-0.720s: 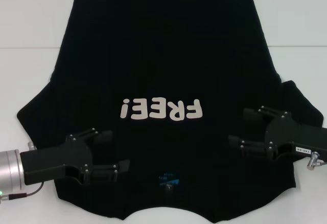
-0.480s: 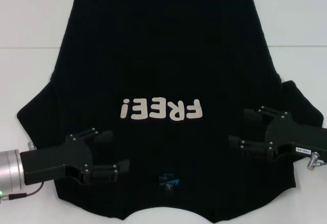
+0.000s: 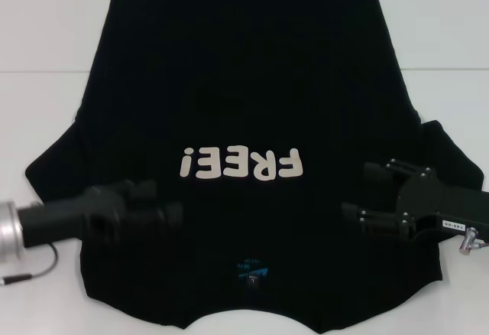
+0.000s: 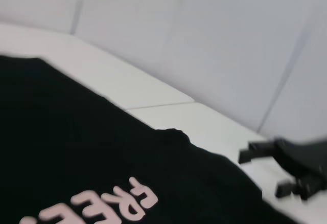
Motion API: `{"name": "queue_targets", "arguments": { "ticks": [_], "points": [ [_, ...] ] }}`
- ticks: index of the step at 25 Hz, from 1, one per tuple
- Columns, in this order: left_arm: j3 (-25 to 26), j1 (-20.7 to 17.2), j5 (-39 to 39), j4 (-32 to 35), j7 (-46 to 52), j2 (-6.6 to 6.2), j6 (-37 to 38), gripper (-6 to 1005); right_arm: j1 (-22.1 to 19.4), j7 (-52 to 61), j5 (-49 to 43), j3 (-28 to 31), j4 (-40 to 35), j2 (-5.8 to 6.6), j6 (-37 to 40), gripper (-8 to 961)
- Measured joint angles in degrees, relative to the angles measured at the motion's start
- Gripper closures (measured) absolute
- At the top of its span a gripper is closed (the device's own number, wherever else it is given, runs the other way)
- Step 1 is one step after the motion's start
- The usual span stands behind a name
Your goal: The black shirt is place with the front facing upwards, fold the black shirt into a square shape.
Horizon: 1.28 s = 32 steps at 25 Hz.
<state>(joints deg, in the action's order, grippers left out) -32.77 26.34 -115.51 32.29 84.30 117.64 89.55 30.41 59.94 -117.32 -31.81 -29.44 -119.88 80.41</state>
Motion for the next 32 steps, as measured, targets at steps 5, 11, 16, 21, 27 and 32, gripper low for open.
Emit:
{"name": "queue_targets", "arguments": {
  "ticks": [5, 11, 16, 21, 27, 32],
  "points": [
    [2.9, 2.6, 0.1, -2.0, 18.6, -4.54, -1.0, 52, 0.0, 0.0, 0.0, 0.0, 0.5, 0.00, 0.0, 57],
    [8.6, 3.2, -0.5, -2.2, 34.0, -8.23, -6.1, 52, 0.1, 0.0, 0.0, 0.0, 0.5, 0.01, 0.0, 58],
    [8.4, 3.1, -5.3, -2.7, 43.6, -10.69, -13.4, 52, 0.2, 0.1, 0.0, 0.0, 0.5, 0.00, 0.0, 57],
    [8.4, 3.4, -9.6, -2.8, 47.8, -11.25, -18.8, 52, 0.4, 0.7, 0.0, 0.0, 0.5, 0.00, 0.3, 57],
    [8.2, 3.6, -10.4, -2.9, 48.4, -9.97, -25.2, 52, 0.5, 0.8, 0.0, 0.0, 0.5, 0.00, 0.7, 58],
    [7.2, 4.0, -10.5, -4.0, 48.3, -9.27, -27.7, 52, 0.4, 0.8, 0.0, 0.0, 0.5, 0.00, 1.1, 58]
  ]
}}
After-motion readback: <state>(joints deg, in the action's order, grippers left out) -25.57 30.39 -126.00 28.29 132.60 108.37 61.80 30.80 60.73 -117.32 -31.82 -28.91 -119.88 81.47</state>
